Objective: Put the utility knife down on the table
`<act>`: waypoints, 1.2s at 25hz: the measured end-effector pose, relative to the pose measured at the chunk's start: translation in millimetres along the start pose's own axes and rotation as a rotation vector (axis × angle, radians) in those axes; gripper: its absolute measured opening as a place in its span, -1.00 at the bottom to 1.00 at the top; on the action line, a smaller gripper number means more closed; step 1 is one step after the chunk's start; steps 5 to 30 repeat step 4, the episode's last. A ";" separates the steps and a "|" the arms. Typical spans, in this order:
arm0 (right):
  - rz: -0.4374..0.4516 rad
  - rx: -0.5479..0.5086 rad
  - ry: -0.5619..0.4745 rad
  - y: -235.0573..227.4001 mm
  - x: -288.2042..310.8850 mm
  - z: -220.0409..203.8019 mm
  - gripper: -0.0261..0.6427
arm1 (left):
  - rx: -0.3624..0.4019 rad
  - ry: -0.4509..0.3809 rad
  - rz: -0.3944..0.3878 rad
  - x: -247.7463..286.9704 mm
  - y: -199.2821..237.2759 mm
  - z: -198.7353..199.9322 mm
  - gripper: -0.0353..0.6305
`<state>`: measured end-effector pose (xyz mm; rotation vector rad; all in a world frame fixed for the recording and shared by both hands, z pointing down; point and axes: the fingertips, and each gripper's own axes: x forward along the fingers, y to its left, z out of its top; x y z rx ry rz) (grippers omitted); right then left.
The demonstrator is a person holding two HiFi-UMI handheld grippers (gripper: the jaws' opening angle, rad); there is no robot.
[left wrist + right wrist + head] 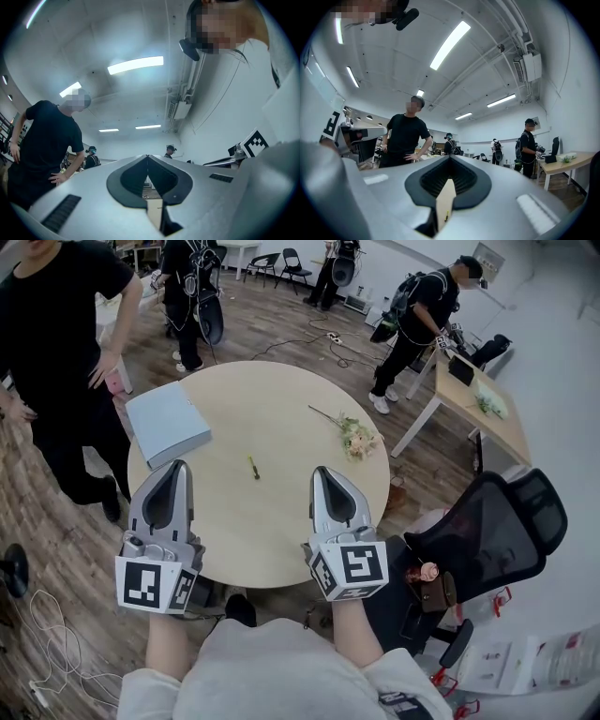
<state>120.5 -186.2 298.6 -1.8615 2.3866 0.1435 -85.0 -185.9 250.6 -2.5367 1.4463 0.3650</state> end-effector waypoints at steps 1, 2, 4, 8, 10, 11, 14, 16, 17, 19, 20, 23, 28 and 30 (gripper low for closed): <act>0.000 -0.001 -0.001 0.9 0.0 0.5 -0.89 | 0.000 0.000 0.000 -0.5 0.7 0.2 -0.87; 0.001 -0.001 -0.002 1.8 0.1 1.0 -0.89 | 0.000 0.000 0.001 -0.9 1.3 0.4 -0.87; 0.002 -0.001 -0.003 3.2 0.4 1.8 -0.89 | 0.000 -0.001 0.001 -1.5 2.4 0.9 -0.87; 0.002 -0.001 -0.003 3.2 0.4 1.8 -0.89 | 0.000 -0.001 0.001 -1.5 2.4 0.9 -0.87; 0.002 -0.001 -0.003 3.2 0.4 1.8 -0.89 | 0.000 -0.001 0.001 -1.5 2.4 0.9 -0.87; 0.002 -0.001 -0.003 3.2 0.4 1.8 -0.89 | 0.000 -0.001 0.001 -1.5 2.4 0.9 -0.87; 0.002 -0.001 -0.003 3.2 0.4 1.8 -0.89 | 0.000 -0.001 0.001 -1.5 2.4 0.9 -0.87; 0.002 -0.001 -0.003 3.2 0.4 1.8 -0.89 | 0.000 -0.001 0.001 -1.5 2.4 0.9 -0.87; 0.002 -0.001 -0.003 3.2 0.4 1.8 -0.89 | 0.000 -0.001 0.001 -1.5 2.4 0.9 -0.87; 0.002 -0.001 -0.003 3.2 0.4 1.8 -0.89 | 0.000 -0.001 0.001 -1.5 2.4 0.9 -0.87; 0.002 -0.001 -0.003 3.2 0.4 1.8 -0.89 | 0.000 -0.001 0.001 -1.5 2.4 0.9 -0.87; 0.002 -0.001 -0.003 3.2 0.4 1.8 -0.89 | 0.000 -0.001 0.001 -1.5 2.4 0.9 -0.87; 0.002 -0.001 -0.003 3.2 0.4 1.8 -0.89 | 0.000 -0.001 0.001 -1.5 2.4 0.9 -0.87; 0.002 -0.001 -0.003 3.2 0.4 1.8 -0.89 | 0.000 -0.001 0.001 -1.5 2.4 0.9 -0.87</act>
